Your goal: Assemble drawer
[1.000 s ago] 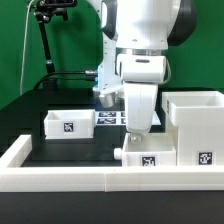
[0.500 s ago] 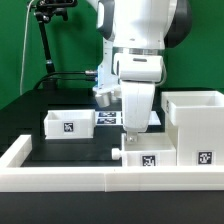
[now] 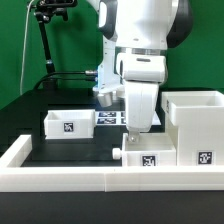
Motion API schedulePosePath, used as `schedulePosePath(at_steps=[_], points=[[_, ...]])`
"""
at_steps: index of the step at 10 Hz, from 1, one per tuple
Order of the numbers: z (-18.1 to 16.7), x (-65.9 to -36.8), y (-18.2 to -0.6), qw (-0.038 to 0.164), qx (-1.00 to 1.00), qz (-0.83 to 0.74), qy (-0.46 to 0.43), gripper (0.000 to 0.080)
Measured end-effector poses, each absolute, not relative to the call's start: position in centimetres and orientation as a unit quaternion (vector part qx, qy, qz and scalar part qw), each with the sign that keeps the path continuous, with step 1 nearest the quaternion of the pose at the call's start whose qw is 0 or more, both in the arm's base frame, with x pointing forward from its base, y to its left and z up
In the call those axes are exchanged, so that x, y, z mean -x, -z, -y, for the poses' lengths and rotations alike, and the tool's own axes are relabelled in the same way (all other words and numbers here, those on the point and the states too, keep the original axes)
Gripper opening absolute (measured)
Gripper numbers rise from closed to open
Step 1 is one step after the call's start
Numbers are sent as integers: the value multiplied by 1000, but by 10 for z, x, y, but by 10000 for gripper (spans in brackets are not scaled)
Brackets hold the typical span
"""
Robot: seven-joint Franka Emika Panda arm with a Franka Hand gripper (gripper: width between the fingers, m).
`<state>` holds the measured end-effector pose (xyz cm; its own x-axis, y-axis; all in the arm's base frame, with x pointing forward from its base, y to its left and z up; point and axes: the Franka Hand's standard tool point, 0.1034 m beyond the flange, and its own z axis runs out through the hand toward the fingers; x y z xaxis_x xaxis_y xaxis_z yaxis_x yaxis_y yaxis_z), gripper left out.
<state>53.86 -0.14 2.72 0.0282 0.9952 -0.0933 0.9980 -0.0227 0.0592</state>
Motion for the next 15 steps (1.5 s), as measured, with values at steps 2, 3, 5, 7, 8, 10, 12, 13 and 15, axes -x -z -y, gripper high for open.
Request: schedulePosePath(at_steps=[2, 3, 5, 7, 8, 10, 12, 13, 15], points=[[1, -540, -27, 55, -720, -691, 20, 44], [1, -540, -27, 56, -721, -690, 20, 45], [4, -540, -27, 56, -723, -688, 20, 44], [4, -540, -27, 56, -720, -691, 20, 44], [5, -540, -28, 60, -700, -712, 23, 44], [7, -539, -28, 66, -687, -723, 28, 45], [7, -540, -29, 71, -689, -720, 32, 46], [7, -540, -31, 71, -693, -717, 32, 47], [8, -541, -33, 72, -697, -713, 31, 47]])
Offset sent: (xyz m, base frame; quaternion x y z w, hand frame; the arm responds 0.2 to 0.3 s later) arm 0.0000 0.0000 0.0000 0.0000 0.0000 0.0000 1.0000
